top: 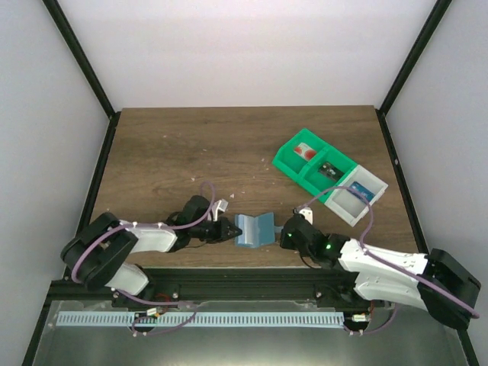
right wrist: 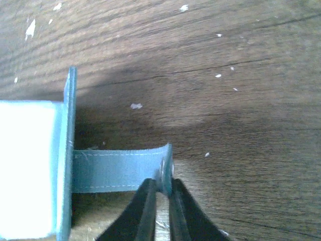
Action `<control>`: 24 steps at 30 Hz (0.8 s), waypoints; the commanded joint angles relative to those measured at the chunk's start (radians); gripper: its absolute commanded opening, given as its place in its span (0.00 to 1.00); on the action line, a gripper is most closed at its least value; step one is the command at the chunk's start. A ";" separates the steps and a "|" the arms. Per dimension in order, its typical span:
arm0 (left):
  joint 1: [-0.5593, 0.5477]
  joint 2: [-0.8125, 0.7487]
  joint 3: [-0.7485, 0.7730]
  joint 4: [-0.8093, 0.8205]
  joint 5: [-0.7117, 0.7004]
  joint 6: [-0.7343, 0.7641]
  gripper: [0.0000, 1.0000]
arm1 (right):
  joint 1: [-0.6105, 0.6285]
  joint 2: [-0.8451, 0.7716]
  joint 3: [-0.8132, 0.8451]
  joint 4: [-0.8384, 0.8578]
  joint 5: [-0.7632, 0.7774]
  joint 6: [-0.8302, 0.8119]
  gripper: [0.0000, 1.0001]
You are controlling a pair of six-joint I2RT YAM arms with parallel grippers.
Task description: Take the credit cards out of the card holder
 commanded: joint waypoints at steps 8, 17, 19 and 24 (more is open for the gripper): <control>-0.010 -0.162 0.074 -0.315 -0.117 0.098 0.00 | 0.003 -0.156 0.215 -0.151 -0.177 -0.098 0.36; -0.011 -0.151 0.086 -0.371 -0.145 0.089 0.00 | 0.103 -0.018 0.286 0.049 -0.287 -0.123 0.12; -0.012 -0.147 0.085 -0.374 -0.146 0.086 0.00 | 0.112 0.041 0.298 0.072 -0.258 -0.128 0.01; -0.014 -0.147 0.073 -0.367 -0.144 0.079 0.00 | 0.113 0.181 0.328 0.097 -0.207 -0.139 0.00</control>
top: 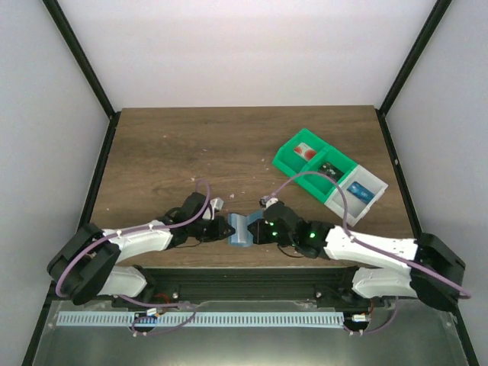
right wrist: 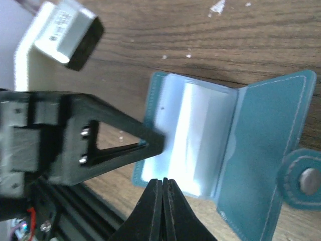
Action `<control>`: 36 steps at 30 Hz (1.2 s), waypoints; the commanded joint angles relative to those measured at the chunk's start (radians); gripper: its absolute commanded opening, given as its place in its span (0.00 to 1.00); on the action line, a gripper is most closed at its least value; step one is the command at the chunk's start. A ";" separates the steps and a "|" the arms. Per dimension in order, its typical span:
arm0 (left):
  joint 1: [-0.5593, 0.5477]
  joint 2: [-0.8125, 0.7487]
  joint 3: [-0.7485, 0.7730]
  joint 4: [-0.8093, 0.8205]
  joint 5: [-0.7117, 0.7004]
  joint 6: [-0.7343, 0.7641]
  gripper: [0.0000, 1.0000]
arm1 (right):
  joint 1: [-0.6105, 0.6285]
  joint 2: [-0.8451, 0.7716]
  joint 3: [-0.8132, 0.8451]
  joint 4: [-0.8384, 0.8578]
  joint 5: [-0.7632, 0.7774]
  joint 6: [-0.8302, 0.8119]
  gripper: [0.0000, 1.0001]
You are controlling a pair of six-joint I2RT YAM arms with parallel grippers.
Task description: Take the credit cards out of the card holder
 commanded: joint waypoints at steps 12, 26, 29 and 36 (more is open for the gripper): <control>-0.008 0.003 -0.077 0.155 0.086 -0.048 0.13 | -0.042 0.311 -0.028 0.169 0.061 -0.001 0.01; -0.009 0.030 -0.113 0.294 0.154 -0.073 0.15 | -0.062 0.385 -0.068 0.277 -0.023 0.008 0.01; -0.009 0.016 -0.124 0.330 0.172 -0.083 0.25 | -0.073 0.395 -0.082 0.304 -0.046 0.011 0.01; -0.009 -0.004 -0.145 0.383 0.175 -0.090 0.06 | -0.087 0.382 -0.108 0.338 -0.065 0.016 0.01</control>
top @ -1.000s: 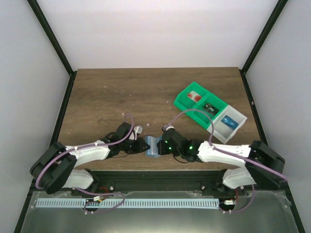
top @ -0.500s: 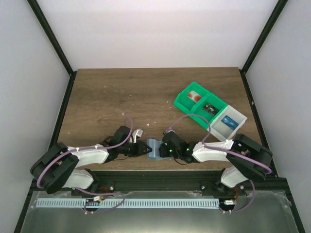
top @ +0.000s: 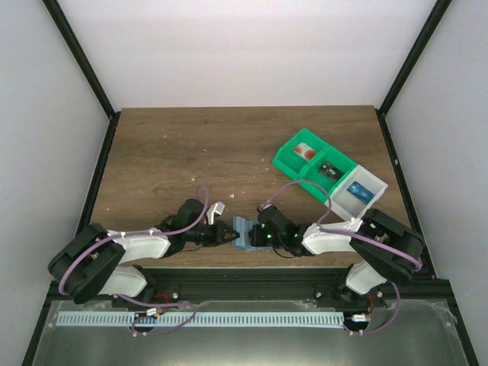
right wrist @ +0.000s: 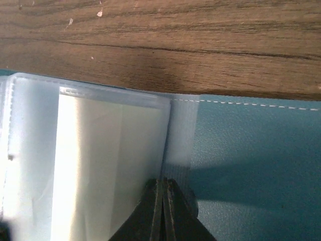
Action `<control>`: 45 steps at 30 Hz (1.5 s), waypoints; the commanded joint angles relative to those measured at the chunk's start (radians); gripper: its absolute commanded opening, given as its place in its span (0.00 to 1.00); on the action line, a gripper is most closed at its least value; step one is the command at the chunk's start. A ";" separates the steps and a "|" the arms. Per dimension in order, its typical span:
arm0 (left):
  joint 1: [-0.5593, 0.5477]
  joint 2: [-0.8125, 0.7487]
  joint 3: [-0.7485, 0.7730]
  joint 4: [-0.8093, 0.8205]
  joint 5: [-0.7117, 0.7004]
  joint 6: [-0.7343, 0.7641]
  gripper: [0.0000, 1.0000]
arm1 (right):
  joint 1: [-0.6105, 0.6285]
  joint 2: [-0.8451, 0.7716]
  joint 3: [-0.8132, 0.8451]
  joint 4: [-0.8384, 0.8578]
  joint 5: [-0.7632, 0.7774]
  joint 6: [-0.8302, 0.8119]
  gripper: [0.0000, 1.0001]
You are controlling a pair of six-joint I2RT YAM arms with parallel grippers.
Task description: Take the credit cards out of the card holder
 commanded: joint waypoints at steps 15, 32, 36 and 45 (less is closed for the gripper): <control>-0.003 -0.013 -0.062 0.192 0.029 -0.018 0.16 | -0.019 -0.013 -0.071 0.126 -0.068 0.024 0.00; -0.003 -0.055 -0.021 0.007 -0.063 0.084 0.00 | -0.022 -0.209 -0.087 0.058 -0.074 0.010 0.34; -0.004 -0.070 -0.001 -0.049 -0.091 0.109 0.00 | -0.021 -0.299 -0.061 -0.007 -0.081 0.002 0.48; -0.003 -0.023 0.017 -0.050 -0.092 0.119 0.00 | -0.021 -0.268 0.011 -0.085 -0.086 -0.004 0.65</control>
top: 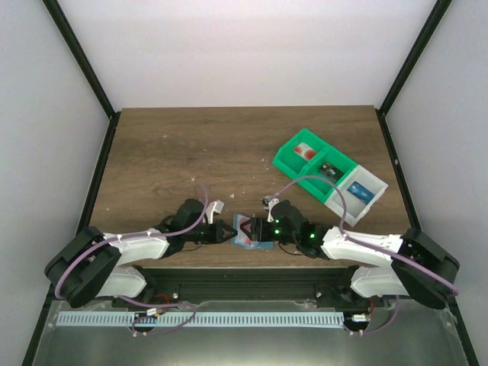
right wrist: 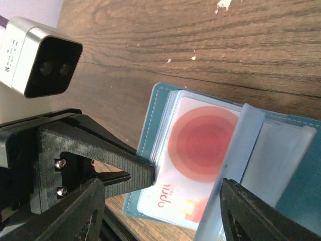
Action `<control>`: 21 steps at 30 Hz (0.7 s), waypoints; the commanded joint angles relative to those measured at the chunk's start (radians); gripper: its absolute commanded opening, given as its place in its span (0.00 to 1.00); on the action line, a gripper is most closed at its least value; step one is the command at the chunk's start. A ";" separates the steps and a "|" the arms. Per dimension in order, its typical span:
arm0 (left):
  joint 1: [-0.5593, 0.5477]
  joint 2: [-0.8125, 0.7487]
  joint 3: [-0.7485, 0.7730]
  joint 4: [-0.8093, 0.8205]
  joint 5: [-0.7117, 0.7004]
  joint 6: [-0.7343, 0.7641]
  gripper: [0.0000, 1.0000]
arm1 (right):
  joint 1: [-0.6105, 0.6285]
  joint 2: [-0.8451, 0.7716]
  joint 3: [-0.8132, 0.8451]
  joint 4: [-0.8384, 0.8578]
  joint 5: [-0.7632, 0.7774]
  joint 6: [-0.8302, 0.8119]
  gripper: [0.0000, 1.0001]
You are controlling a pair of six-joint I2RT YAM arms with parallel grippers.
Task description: Take the credit cards out of the card holder
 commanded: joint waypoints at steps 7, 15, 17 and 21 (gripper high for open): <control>-0.003 0.027 0.015 -0.014 -0.020 0.029 0.00 | 0.006 -0.051 0.079 -0.162 0.044 -0.016 0.56; -0.003 0.032 0.009 -0.006 -0.024 0.028 0.00 | 0.041 -0.173 0.089 -0.177 0.061 -0.012 0.56; -0.004 0.038 0.004 0.002 -0.022 0.026 0.00 | 0.049 -0.171 0.082 -0.142 0.042 -0.011 0.54; -0.003 0.043 -0.015 0.026 -0.023 0.012 0.00 | 0.050 -0.075 0.076 -0.099 0.013 -0.015 0.48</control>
